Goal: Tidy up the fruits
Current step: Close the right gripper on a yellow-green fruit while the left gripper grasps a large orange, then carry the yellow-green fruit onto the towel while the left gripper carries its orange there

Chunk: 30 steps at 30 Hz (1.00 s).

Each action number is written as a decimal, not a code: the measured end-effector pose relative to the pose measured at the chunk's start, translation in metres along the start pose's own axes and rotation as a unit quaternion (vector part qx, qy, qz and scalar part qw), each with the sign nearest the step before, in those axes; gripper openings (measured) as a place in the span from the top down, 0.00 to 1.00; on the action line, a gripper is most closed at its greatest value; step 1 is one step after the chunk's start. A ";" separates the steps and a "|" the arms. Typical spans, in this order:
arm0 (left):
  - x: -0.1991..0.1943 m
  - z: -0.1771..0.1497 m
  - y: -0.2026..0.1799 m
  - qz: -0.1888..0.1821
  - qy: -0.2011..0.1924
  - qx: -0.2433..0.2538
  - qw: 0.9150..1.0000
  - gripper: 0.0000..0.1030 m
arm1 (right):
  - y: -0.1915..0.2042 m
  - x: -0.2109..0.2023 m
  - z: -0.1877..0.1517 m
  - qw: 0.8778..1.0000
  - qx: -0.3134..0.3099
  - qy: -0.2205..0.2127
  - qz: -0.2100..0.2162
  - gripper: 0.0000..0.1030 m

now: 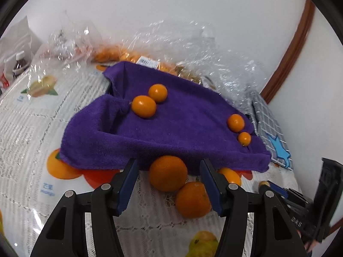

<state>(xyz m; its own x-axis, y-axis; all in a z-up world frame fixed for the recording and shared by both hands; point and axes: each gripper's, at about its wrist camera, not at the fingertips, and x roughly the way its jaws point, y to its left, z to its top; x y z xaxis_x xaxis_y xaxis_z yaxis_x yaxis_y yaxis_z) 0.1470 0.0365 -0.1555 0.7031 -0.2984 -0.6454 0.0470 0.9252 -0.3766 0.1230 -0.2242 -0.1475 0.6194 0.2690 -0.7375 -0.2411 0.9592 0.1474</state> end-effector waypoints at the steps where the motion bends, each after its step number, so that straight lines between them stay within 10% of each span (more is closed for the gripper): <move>1: 0.005 0.000 -0.001 0.007 0.009 -0.001 1.000 0.46 | 0.001 0.000 0.000 1.000 -0.001 -0.001 0.000 0.74; 9: 0.008 -0.005 -0.005 0.018 0.020 0.009 1.000 0.63 | 0.001 0.005 0.001 1.000 0.002 0.008 0.003 0.74; 30: -0.038 -0.009 0.005 0.038 -0.079 -0.017 0.996 0.63 | 0.002 -0.002 0.001 1.000 -0.001 -0.007 0.000 0.74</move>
<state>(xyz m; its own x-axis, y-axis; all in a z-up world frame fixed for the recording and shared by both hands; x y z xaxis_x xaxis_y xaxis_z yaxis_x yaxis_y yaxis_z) 0.1146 0.0504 -0.1392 0.8067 -0.1856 -0.5611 -0.0317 0.9345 -0.3547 0.1217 -0.2224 -0.1456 0.6299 0.2696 -0.7284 -0.2428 0.9592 0.1450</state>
